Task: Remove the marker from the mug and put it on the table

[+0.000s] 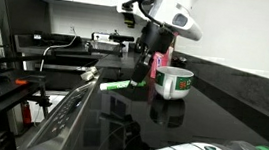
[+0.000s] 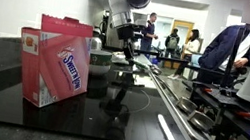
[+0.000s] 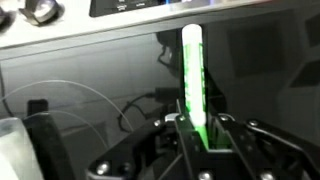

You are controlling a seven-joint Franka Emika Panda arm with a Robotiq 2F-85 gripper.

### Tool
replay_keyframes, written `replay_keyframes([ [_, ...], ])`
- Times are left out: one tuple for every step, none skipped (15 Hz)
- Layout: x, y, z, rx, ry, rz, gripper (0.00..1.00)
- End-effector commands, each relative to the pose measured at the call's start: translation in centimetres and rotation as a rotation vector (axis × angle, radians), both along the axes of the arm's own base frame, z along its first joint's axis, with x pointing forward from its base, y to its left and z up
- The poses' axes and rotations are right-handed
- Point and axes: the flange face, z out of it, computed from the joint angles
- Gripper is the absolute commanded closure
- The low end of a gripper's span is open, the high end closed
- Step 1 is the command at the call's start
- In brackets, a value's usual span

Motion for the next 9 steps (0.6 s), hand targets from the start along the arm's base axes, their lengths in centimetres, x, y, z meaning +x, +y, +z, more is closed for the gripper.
replay_keyframes([
  [0.5,-0.1,-1.5,-0.019,0.046,0.008,0.95],
  [0.5,-0.2,-1.9,-0.009,0.042,0.012,0.95],
  [0.6,-0.2,-2.3,-0.009,0.044,0.015,0.95],
  [0.7,-0.2,-2.6,-0.009,0.050,0.014,0.95],
  [0.8,-0.2,-2.8,-0.007,0.053,0.012,0.95],
  [0.9,-0.1,-2.9,-0.006,0.054,0.015,0.95],
  [1.1,-0.1,-2.9,-0.004,0.056,0.019,0.55],
  [1.2,-0.1,-2.8,-0.008,0.055,0.018,0.54],
  [1.3,-0.1,-2.6,-0.016,0.054,0.019,0.49],
])
